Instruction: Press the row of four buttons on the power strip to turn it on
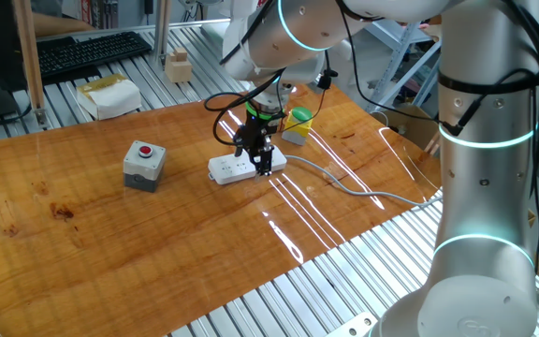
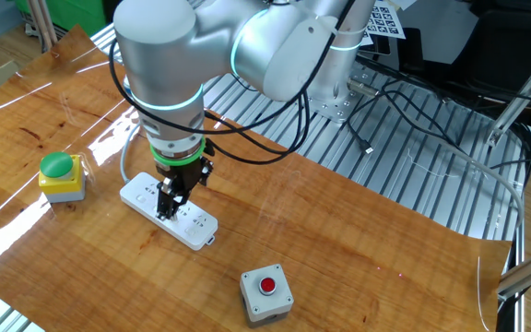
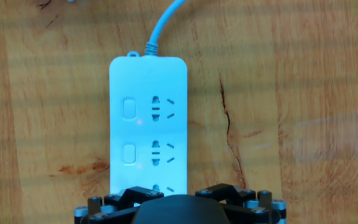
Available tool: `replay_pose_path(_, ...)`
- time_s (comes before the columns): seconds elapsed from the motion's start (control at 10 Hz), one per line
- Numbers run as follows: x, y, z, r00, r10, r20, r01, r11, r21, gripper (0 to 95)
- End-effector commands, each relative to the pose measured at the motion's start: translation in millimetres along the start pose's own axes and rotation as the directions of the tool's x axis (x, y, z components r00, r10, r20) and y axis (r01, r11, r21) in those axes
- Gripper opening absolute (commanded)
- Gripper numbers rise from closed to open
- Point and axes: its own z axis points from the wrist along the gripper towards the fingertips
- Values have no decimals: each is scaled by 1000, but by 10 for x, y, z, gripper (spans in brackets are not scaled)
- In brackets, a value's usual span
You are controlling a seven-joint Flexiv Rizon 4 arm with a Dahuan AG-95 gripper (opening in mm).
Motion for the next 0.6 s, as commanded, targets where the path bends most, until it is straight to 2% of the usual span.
replay_pose_path(0.1,-6,-7,12,1000,1,3,-1,1000,-3,950)
replay_pose_path(0.5,-10,-7,15,1000,0,0,0,1000,-4,950)
replay_pose_path(0.6,-30,-9,49,1000,-2,-13,2,1000,-7,950)
